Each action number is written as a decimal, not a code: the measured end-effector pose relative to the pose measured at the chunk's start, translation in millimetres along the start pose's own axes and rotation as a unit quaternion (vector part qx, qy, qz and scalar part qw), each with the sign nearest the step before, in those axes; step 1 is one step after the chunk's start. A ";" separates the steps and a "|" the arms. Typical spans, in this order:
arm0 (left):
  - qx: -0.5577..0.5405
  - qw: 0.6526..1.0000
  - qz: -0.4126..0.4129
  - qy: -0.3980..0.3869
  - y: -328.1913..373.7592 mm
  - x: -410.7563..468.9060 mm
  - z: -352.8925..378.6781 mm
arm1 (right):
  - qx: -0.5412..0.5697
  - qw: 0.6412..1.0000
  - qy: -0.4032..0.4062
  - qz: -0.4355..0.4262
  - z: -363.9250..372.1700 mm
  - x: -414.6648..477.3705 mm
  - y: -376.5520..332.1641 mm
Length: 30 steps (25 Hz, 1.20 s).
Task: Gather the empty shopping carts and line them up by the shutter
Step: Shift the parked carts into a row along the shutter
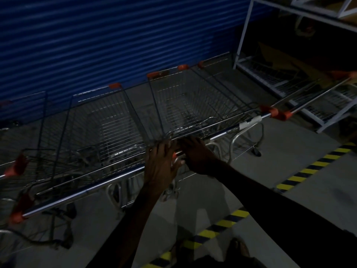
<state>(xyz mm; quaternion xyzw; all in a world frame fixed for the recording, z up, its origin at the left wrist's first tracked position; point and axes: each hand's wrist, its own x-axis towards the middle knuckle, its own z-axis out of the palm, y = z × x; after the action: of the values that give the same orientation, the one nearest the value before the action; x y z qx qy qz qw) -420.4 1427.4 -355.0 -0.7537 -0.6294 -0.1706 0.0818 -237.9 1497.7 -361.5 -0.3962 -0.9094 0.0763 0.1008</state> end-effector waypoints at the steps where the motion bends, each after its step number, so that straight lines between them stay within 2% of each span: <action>1: -0.001 1.000 0.012 0.012 10.3 5.2 1.8 | -0.004 1.000 0.017 0.006 -5.6 -8.6 13.0; 3: -0.005 1.000 0.017 0.012 36.1 18.2 10.0 | -0.022 0.998 0.051 0.014 -16.8 -29.9 47.0; 11: -0.028 0.999 -0.029 0.008 190.0 92.3 59.4 | -0.052 0.996 0.060 0.029 -71.9 -104.9 200.9; 18: -0.094 0.993 0.073 -0.015 270.0 190.1 85.8 | -0.025 0.989 0.085 0.117 -134.3 -134.2 308.5; 20: -0.121 0.989 0.081 -0.035 288.1 217.0 98.5 | -0.002 0.980 0.056 0.190 -143.6 -148.2 341.6; 21: -0.133 0.987 0.086 -0.033 295.7 223.9 104.1 | -0.001 0.976 0.016 0.219 -148.2 -150.9 352.1; 23: -0.147 0.985 0.094 -0.005 304.9 229.0 118.6 | -0.080 0.971 -0.053 0.219 -149.4 -146.5 367.0; 26: -0.126 0.979 0.123 0.102 301.9 229.6 139.1 | -0.155 0.965 -0.112 0.182 -151.1 -124.7 382.5; 28: -0.109 0.985 0.112 0.076 304.1 234.4 137.9 | -0.157 0.961 -0.153 0.167 -156.3 -112.2 388.0; 30: -0.075 0.995 0.056 0.019 308.3 240.2 131.2 | -0.198 0.953 -0.175 0.152 -158.2 -103.9 392.1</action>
<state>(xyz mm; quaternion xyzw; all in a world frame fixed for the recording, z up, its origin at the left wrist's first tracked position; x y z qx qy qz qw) -63.1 1633.1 -362.2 -0.7885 -0.5697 -0.2270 0.0464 146.3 1695.0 -306.8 -0.5223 -0.8386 -0.0226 -0.1527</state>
